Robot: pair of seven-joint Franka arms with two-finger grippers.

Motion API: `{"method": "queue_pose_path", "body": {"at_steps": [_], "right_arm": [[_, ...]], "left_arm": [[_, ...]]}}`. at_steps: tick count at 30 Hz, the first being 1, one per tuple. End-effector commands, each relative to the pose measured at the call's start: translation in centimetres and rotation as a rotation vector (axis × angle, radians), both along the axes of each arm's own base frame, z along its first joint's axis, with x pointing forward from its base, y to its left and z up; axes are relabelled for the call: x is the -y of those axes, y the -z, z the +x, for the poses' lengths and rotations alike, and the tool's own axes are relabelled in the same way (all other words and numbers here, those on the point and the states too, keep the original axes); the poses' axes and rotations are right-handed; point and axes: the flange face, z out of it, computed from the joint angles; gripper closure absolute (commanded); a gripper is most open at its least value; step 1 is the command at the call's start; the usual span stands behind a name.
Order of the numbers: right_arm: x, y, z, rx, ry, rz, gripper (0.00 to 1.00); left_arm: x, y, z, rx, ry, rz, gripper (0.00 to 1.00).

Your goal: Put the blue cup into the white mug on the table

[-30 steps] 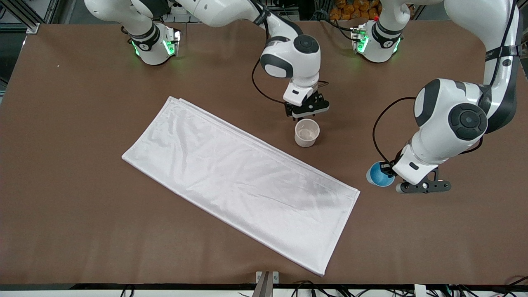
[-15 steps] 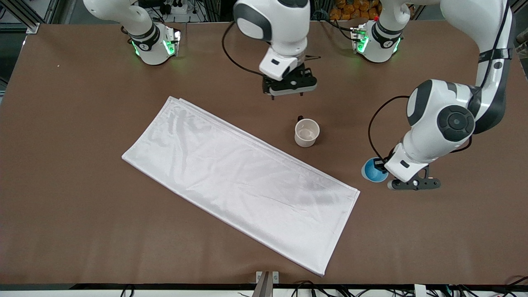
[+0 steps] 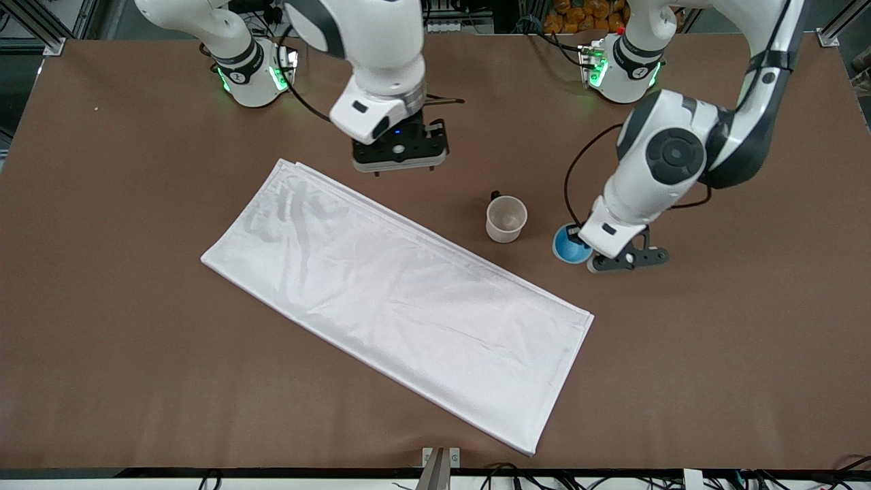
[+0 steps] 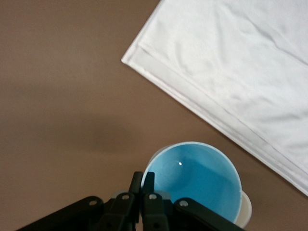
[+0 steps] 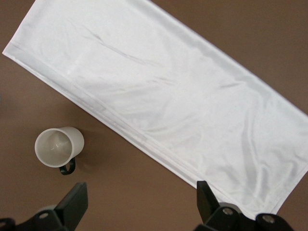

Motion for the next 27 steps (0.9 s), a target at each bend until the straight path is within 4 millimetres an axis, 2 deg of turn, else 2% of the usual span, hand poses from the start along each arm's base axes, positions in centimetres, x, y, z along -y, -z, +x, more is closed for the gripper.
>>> {"method": "queue_pose_path", "body": {"at_steps": [1, 3, 9, 17, 25, 27], "right_arm": [[4.8, -3.3, 0.9, -0.005, -0.036, 0.016, 0.00], [6.2, -3.9, 1.3, -0.004, -0.042, 0.008, 0.00], [12.4, -6.6, 3.0, -0.015, -0.056, -0.009, 0.00], [20.5, -9.2, 4.0, -0.050, -0.069, -0.051, 0.00], [28.0, -10.3, 4.8, -0.042, 0.048, -0.069, 0.00], [29.4, -10.5, 5.0, -0.043, 0.047, -0.070, 0.00]], "left_arm": [[1.9, -0.5, -4.0, 0.007, -0.042, 0.029, 1.00], [3.3, 0.0, -5.1, 0.007, -0.047, 0.027, 1.00], [6.1, 1.9, -7.6, 0.036, -0.086, -0.003, 1.00], [7.1, 3.9, -8.3, 0.029, -0.090, -0.016, 1.00], [7.4, 5.6, -8.2, 0.009, -0.092, -0.023, 1.00], [8.0, 6.2, -8.5, -0.001, -0.086, -0.023, 1.00]]}}
